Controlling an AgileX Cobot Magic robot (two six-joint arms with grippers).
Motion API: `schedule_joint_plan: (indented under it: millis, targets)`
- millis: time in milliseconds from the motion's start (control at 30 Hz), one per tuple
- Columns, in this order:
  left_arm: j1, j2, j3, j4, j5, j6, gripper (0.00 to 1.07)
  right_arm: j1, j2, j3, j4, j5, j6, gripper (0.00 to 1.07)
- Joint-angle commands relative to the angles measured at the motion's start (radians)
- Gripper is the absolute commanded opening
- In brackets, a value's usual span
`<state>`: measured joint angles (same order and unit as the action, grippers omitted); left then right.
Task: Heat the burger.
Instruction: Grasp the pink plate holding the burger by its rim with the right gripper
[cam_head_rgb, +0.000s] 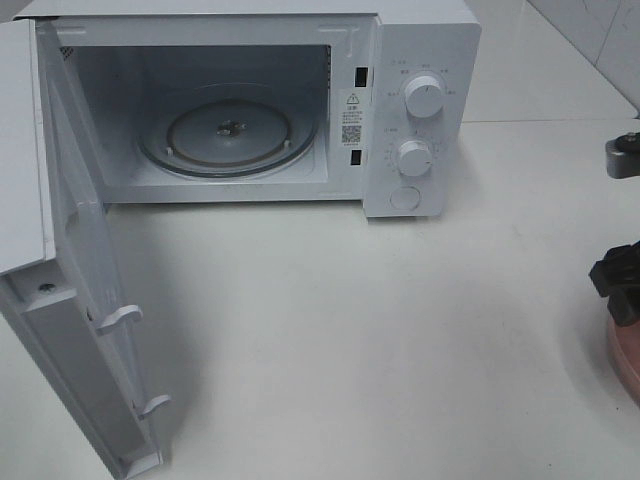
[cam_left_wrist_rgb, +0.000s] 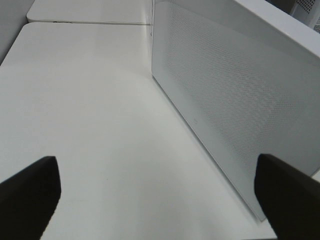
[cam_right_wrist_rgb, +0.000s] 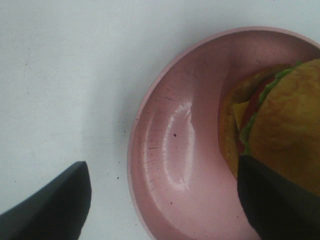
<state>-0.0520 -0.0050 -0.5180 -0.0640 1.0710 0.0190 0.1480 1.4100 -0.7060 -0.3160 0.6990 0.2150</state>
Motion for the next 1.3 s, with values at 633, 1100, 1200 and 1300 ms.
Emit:
schedule_joint_plan:
  millis: [633, 1100, 1200, 1300]
  targets:
    - [-0.005, -0.019, 0.001, -0.002, 0.003, 0.002, 0.98, -0.006, 0.296, -0.003, -0.015, -0.156, 0.003, 0.76]
    - [-0.005, -0.019, 0.001, -0.002, 0.003, 0.002, 0.98, -0.023, 0.387, -0.003, -0.052, -0.215, 0.035, 0.74]
    - [-0.005, -0.019, 0.001, -0.002, 0.003, 0.002, 0.98, -0.023, 0.387, -0.003, -0.052, -0.215, 0.051, 0.63]
    - [-0.005, -0.019, 0.001, -0.002, 0.003, 0.002, 0.98, -0.023, 0.387, -0.003, -0.052, -0.214, 0.052, 0.58]
